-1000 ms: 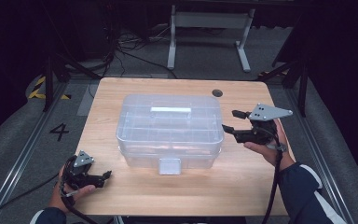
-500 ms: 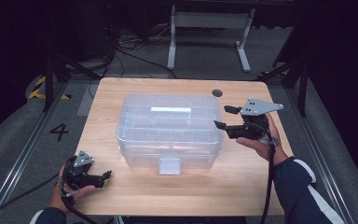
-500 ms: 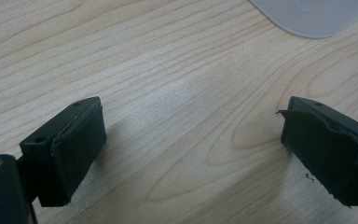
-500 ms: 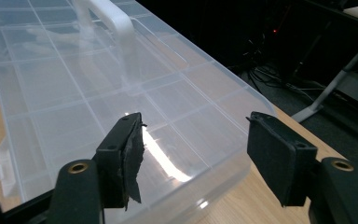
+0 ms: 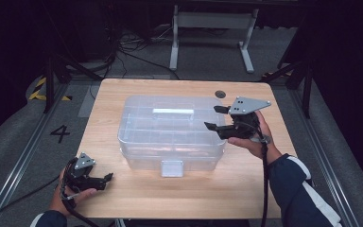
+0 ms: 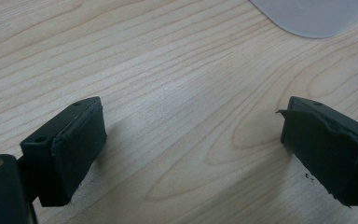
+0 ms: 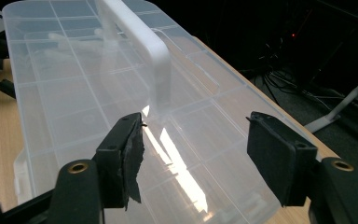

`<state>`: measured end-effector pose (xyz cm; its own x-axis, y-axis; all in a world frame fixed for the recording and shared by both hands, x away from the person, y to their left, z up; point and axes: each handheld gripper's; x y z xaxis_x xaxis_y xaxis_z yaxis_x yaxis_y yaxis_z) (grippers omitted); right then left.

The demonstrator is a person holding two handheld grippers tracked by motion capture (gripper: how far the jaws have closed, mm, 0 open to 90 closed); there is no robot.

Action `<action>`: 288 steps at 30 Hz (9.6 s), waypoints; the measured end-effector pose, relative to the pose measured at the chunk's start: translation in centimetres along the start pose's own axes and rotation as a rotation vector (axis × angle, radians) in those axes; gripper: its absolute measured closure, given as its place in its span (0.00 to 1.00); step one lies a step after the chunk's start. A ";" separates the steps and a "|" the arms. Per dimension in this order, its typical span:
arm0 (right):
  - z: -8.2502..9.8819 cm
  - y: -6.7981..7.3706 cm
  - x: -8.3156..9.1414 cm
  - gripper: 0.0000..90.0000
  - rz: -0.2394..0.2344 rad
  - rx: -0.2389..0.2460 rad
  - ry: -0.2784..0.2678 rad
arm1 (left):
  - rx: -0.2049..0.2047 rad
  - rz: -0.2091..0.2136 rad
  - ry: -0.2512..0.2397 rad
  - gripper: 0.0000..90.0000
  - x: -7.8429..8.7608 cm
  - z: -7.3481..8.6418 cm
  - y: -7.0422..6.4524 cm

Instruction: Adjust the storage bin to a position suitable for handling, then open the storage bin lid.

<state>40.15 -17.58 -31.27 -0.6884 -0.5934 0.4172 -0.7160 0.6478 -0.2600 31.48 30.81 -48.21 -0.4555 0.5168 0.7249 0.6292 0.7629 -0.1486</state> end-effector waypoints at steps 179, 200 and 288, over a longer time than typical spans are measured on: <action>8.2 -0.6 2.6 0.47 0.173 -0.068 -0.076 | -0.217 0.047 -0.189 0.42 5.1 -9.4 -6.2; 6.0 -0.4 3.0 0.66 0.251 -0.049 -0.161 | -0.172 0.015 -0.026 0.38 4.1 -3.8 -3.8; -1.4 -9.1 -4.9 0.92 0.391 -0.236 -0.100 | -0.068 0.067 -0.026 0.33 1.2 1.2 -0.8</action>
<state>50.22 -19.86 -29.70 -0.9174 -0.3190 0.2379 -0.3629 0.9160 -0.1712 29.63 31.26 -48.07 -0.4262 0.5764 0.6972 0.7000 0.6983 -0.1494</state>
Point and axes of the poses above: each handheld gripper's, and its own axes: x roughly backward along the jaws, z roughly out of its underside, y roughly to its left, and after that the axes turned 11 degrees about z, right-handed
